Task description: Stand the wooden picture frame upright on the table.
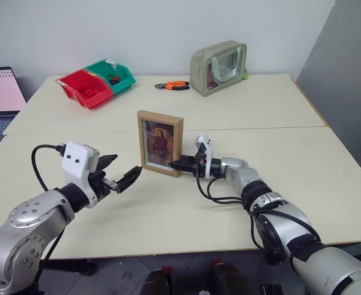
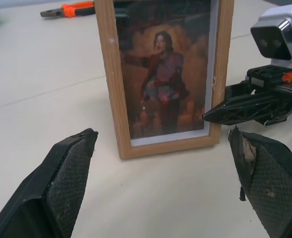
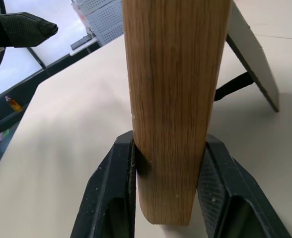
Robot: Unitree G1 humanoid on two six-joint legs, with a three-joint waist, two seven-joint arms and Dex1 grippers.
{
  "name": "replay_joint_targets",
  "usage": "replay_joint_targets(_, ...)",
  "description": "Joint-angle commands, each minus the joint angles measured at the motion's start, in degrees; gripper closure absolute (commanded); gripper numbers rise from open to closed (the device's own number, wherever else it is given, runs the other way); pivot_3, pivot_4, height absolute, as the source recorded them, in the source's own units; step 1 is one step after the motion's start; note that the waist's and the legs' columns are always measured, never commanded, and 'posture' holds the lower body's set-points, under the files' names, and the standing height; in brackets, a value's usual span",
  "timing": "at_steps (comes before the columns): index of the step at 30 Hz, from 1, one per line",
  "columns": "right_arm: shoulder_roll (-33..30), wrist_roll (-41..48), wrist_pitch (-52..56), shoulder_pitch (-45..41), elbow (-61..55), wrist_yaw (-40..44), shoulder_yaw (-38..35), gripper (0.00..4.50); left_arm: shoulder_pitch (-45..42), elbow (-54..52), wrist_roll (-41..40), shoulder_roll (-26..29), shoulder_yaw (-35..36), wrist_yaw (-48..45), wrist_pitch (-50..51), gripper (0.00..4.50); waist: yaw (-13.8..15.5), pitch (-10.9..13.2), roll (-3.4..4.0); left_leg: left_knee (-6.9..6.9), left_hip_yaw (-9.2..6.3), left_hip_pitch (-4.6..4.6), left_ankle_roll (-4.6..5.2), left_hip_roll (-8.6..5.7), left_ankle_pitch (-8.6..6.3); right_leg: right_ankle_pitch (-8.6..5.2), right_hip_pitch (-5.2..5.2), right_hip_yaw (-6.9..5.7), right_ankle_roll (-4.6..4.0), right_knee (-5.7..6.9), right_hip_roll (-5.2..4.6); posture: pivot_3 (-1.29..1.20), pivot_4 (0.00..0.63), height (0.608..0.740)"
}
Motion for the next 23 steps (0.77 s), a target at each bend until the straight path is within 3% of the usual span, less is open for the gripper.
replay_joint_targets(1,-1.95,-2.12,-0.22,2.74,-2.38,1.24,-0.45,1.99,-1.31,0.37,0.50,-0.24,0.05,-0.66,-1.80,0.00,0.25,0.00,0.00,0.00,0.00,-0.01,0.00,0.00,0.00,0.00,0.00,0.00,0.00,0.00,0.00,0.00,0.150,0.740)
replay_joint_targets(7,-6.90,-4.40,1.29,9.39,-12.46,2.13,0.51,0.79,-2.95,3.50,1.59,0.00,-0.42,-2.08,-2.86,0.00,0.54,0.00,0.00,0.01,-0.03,0.00,0.00,0.00,0.00,0.00,0.05,-0.02,0.01,-0.02,0.00,0.00,0.150,0.740)
replay_joint_targets(11,-17.05,-6.03,11.76,20.04,-37.03,2.87,2.17,0.03,-4.07,7.04,0.06,1.82,1.11,-4.66,-1.35,0.00,1.23,0.01,0.02,0.01,-0.10,0.04,0.00,0.01,0.00,-0.01,0.17,-0.04,0.02,-0.09,-0.02,0.00,0.150,0.740)
replay_joint_targets(15,-27.04,-2.30,30.15,26.73,-65.20,1.43,0.70,0.03,-5.58,11.74,-1.59,6.87,2.99,-9.59,1.38,0.00,1.91,0.03,0.05,-0.01,-0.24,0.11,0.01,-0.09,-0.02,-0.11,0.43,-0.05,0.17,-0.26,-0.09,0.00,0.150,0.740)
replay_joint_targets(20,-29.53,4.73,48.36,25.81,-83.75,-3.04,-1.40,0.03,-9.63,17.08,-3.37,12.86,4.05,-15.23,4.27,0.00,0.29,0.08,0.07,-0.12,-0.07,0.31,0.01,0.01,-0.02,-0.24,0.44,-0.03,0.33,-0.32,0.11,0.00,0.150,0.740)
replay_joint_targets(23,-29.22,7.42,54.99,22.56,-87.40,-6.16,-2.54,0.03,-12.45,21.40,-4.52,17.23,4.61,-20.04,5.53,0.00,-0.01,0.09,0.06,-0.24,-0.10,0.37,0.01,0.10,-0.02,-0.34,0.37,-0.02,0.14,-0.22,0.31,0.00,0.150,0.740)
